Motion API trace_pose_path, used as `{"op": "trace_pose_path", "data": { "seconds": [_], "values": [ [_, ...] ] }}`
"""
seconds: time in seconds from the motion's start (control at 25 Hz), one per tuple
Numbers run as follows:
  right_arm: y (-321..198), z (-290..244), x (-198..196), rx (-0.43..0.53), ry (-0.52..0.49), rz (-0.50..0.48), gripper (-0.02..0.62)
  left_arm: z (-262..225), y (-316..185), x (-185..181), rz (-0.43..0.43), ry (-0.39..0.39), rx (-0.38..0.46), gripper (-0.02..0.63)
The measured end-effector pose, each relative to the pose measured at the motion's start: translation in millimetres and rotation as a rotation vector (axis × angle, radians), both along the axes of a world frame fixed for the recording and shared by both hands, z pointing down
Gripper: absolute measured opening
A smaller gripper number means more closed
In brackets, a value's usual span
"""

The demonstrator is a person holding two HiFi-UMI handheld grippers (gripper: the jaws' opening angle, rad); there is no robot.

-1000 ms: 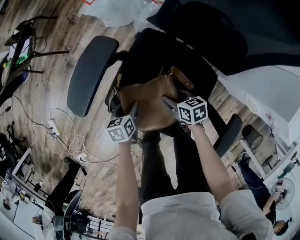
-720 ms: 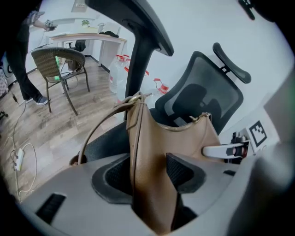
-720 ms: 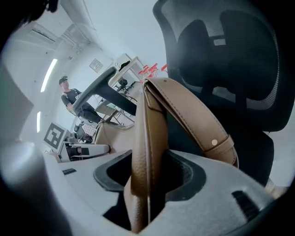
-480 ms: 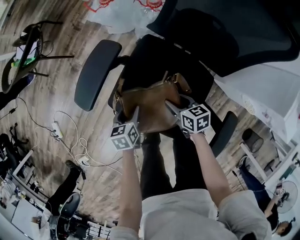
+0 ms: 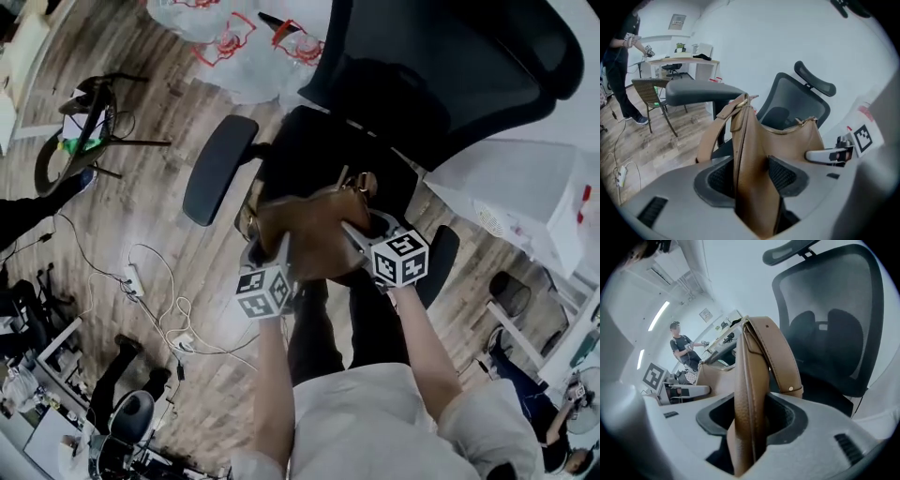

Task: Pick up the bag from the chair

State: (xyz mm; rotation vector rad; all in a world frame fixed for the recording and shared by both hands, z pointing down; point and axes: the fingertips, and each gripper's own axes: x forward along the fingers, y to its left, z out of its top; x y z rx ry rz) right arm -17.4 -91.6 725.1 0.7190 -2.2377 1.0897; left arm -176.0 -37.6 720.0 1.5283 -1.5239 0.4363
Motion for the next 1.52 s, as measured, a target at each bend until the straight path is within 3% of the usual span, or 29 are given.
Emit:
{"op": "trace_pose_path", "data": {
  "seconds": [0.4, 0.84, 1.52],
  "values": [
    [-13, -87, 14, 0.079, -0.037, 0.054, 0.189, -88, -23, 9, 0.051, -0.01, 0.092, 0.212],
    [-31, -183, 16, 0.198, -0.07, 0.046, 0.186, -183, -44, 10, 0.056, -0.025, 0.223, 0.212],
    [-48, -286, 11, 0.347, -0.125, 0.066, 0.181, -299, -66, 5, 0.101, -0.087, 0.401, 0.207]
  ]
}}
